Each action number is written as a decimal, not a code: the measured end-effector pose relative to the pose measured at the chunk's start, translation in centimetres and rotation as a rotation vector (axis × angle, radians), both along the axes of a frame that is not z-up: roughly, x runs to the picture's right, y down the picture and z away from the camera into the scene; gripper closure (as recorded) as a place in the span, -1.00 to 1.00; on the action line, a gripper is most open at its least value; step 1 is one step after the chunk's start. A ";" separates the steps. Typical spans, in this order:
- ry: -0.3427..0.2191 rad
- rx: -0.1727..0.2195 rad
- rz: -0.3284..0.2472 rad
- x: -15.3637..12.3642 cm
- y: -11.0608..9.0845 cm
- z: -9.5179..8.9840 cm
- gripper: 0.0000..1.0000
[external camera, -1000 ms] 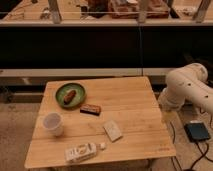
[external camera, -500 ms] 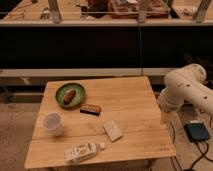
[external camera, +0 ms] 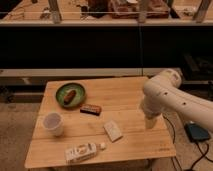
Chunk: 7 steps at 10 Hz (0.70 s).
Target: Wipe the white sponge on the table
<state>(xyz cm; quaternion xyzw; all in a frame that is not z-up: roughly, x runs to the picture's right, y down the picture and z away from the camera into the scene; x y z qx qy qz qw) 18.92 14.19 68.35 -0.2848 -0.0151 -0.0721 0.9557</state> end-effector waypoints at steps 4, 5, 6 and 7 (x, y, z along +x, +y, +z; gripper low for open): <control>-0.054 -0.005 -0.050 -0.3 2.5 1.1 -0.30; -0.070 -0.005 -0.064 -1.0 2.7 1.4 -0.30; -0.092 -0.010 -0.075 -2.3 3.3 1.7 -0.30; -0.106 -0.009 -0.083 -3.3 3.8 2.1 -0.30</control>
